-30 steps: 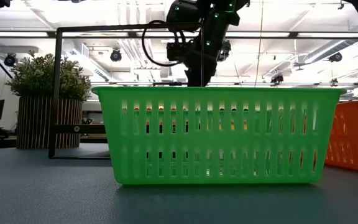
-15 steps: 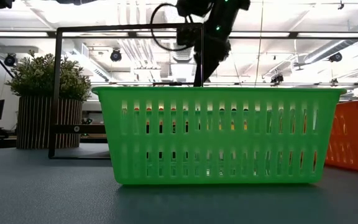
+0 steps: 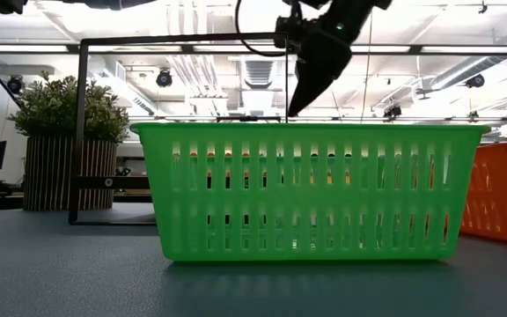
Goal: Stack baskets on shelf by color
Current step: Put the bottom yellow bin on the shelf
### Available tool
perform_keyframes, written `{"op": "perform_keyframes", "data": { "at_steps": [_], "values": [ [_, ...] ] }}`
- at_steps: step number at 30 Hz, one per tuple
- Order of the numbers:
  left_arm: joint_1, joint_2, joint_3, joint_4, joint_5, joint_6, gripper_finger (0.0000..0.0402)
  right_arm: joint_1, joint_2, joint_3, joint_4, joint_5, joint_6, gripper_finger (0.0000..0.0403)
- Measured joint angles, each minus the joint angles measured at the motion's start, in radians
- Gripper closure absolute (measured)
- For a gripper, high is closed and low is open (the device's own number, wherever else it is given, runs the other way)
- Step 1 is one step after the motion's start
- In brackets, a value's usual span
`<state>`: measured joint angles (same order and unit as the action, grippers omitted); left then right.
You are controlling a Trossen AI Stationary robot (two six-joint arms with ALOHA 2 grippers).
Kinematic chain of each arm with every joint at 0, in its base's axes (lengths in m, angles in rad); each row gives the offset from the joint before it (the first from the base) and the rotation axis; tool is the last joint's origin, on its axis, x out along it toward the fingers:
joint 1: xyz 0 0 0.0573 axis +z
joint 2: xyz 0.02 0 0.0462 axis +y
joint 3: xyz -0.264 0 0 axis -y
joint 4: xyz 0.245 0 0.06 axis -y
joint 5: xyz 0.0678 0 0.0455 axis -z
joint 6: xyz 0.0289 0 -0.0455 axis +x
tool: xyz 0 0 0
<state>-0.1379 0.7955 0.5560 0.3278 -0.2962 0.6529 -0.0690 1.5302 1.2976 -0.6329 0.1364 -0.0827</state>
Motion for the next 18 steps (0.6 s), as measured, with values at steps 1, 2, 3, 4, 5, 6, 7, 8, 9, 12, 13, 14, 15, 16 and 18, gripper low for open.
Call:
{"op": "perform_keyframes", "data": {
  "at_steps": [1,2,3,4,5,6,7,8,9,12,13,14,15,16,18],
  "values": [
    [0.0,0.004,0.0,0.004,0.0,0.0,0.0371,0.008,-0.019,-0.034,0.041,0.005,0.005,0.0394],
    [0.0,0.008,0.0,0.006,0.0,0.0,0.0371,0.018,-0.037,-0.068,0.083,0.015,0.005,0.0394],
    [0.0,0.009,0.0,0.004,0.0,0.0,0.0371,0.027,-0.058,-0.102,0.127,0.022,0.005,0.0394],
    [0.0,0.01,0.0,0.002,0.0,0.0,0.0371,0.037,-0.08,-0.136,0.167,0.022,0.004,0.0394],
    [0.0,0.012,0.0,0.006,0.0,-0.001,0.0371,0.046,-0.102,-0.171,0.213,0.022,0.003,0.0394],
    [0.0,0.017,0.001,0.013,0.0,-0.002,0.0371,0.052,-0.124,-0.204,0.26,0.021,-0.003,0.0394],
    [0.0,0.019,0.003,0.013,0.0,-0.01,0.0371,0.058,-0.148,-0.235,0.301,0.021,-0.009,0.0394],
    [0.0,0.023,0.003,0.016,0.0,-0.022,0.0371,0.062,-0.171,-0.266,0.34,0.022,-0.015,0.0394],
    [-0.001,0.031,0.003,0.034,0.0,-0.046,0.0371,0.067,-0.195,-0.294,0.378,0.022,-0.023,0.0394],
    [-0.008,0.056,0.003,0.125,0.0,-0.189,0.0371,0.072,-0.262,-0.364,0.465,0.023,-0.041,0.0394],
    [-0.012,0.063,0.004,0.143,0.0,-0.245,0.0371,0.072,-0.283,-0.383,0.492,0.023,-0.042,0.0394],
    [-0.017,0.072,0.01,0.143,0.0,-0.301,0.0371,0.072,-0.302,-0.399,0.51,0.023,-0.047,0.0394],
    [-0.023,0.079,0.019,0.139,0.0,-0.356,0.0371,0.074,-0.319,-0.415,0.528,0.023,-0.057,0.0394],
    [-0.032,0.087,0.025,0.137,0.0,-0.409,0.0371,0.074,-0.333,-0.43,0.548,0.023,-0.072,0.0394],
    [-0.054,0.103,0.038,0.135,0.0,-0.518,0.0371,0.079,-0.36,-0.454,0.578,0.021,-0.1,0.0394]
  ]
}}
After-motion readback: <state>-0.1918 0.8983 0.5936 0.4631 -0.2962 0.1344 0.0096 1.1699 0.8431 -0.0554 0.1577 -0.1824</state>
